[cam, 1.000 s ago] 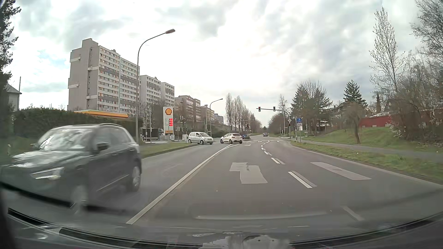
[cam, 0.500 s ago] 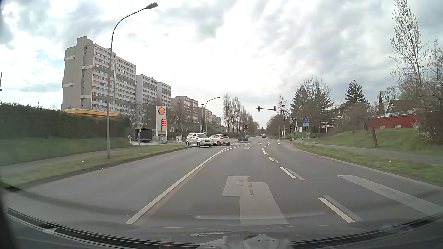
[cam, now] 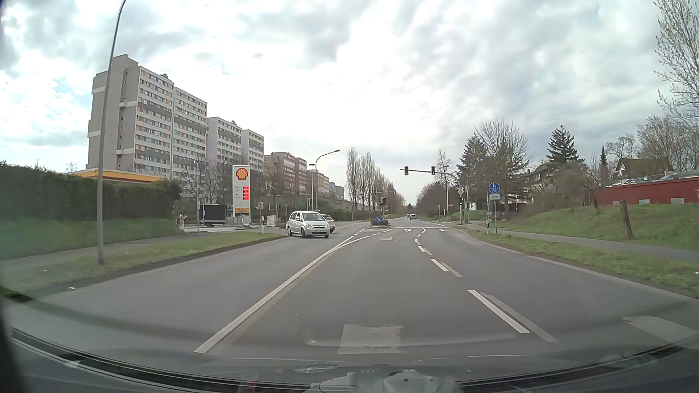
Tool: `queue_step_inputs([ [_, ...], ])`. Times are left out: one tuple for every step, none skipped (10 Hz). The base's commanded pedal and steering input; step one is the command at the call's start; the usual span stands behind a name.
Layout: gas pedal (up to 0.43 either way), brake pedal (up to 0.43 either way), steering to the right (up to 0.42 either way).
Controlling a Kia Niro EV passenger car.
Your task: Follow the waypoints while adhering to traffic rules and regulations
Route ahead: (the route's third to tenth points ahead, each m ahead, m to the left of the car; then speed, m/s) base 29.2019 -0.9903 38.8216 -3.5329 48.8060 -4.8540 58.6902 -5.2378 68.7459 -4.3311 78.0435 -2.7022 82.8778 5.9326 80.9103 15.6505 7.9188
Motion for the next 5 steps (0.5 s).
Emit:
queue_step_inputs([
  [0.24, 0.0, 0.011],
  [0.24, 0.0, 0.012],
  [0.248, 0.0, 0.012],
  [0.248, 0.0, 0.012],
  [0.248, 0.0, 0.015],
])
